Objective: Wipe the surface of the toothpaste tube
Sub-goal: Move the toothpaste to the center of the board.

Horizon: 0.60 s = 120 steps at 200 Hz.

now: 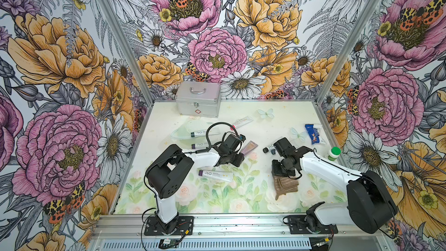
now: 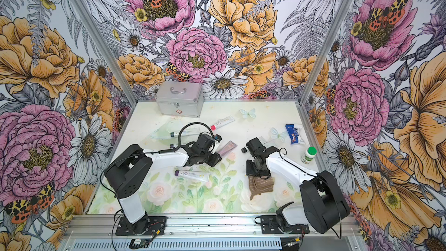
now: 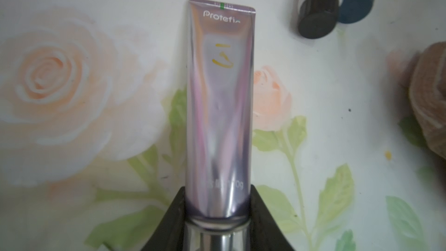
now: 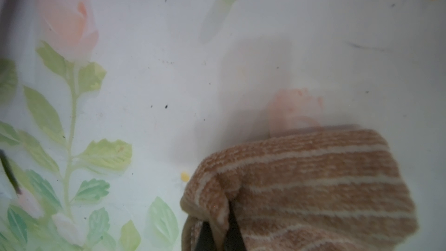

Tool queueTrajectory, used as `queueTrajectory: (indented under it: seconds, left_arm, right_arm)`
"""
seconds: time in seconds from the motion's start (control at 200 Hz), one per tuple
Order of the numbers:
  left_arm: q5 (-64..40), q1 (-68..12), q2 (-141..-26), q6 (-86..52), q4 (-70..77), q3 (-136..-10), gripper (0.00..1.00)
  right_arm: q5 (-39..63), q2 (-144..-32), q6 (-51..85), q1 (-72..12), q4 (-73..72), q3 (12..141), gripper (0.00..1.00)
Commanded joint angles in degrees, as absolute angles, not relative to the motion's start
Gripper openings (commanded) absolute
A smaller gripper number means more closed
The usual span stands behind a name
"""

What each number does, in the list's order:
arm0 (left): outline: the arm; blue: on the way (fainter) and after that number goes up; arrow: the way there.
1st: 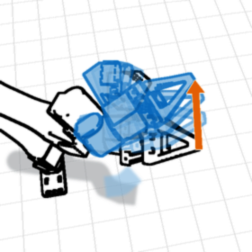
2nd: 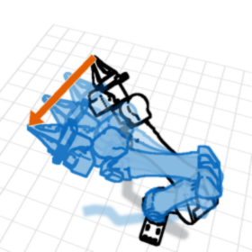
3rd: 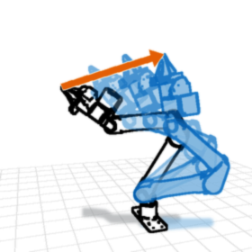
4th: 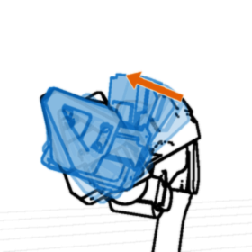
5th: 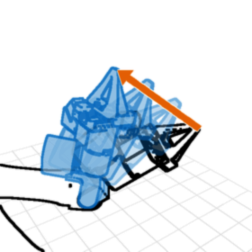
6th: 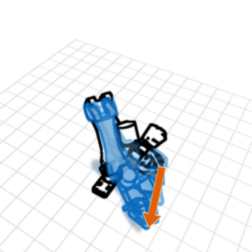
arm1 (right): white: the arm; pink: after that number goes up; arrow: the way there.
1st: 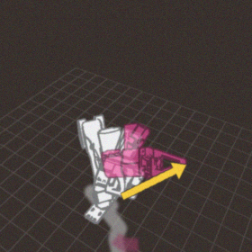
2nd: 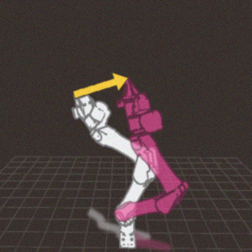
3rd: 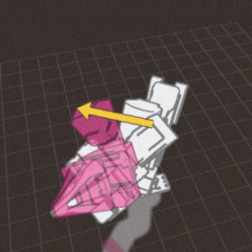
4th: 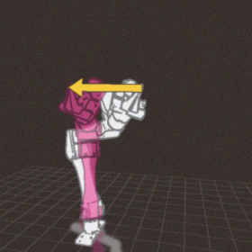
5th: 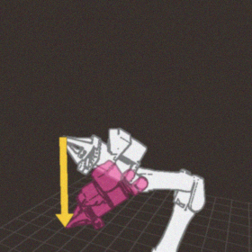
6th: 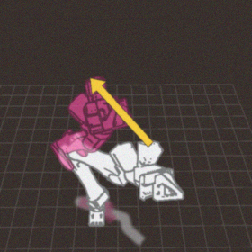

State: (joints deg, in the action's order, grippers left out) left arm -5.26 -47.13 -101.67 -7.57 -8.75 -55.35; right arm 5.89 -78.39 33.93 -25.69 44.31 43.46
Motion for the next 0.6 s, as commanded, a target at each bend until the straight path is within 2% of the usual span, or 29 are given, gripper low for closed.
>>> queueTrajectory:
  seconds: [0.0, 0.285, 0.595]
  left_arm:
    - [-3.99, -50.45, -96.47, -9.23, -7.27, -52.76, 0.31]
    - [-0.77, -57.83, -90.16, -10.8, -9.54, -46.74, 0.32]
    - [1.96, -62.85, -90.97, -11.55, -9.47, -44.49, 0.33]
  right_arm:
    - [6.59, -79.02, 32.62, -26.11, 43.51, 45.79, 0.0]
    - [9.42, -78.46, 32.26, -25.97, 43.62, 46.14, 0.0]
    - [14.73, -75.52, 32.18, -25.52, 43.59, 46.92, 0.0]
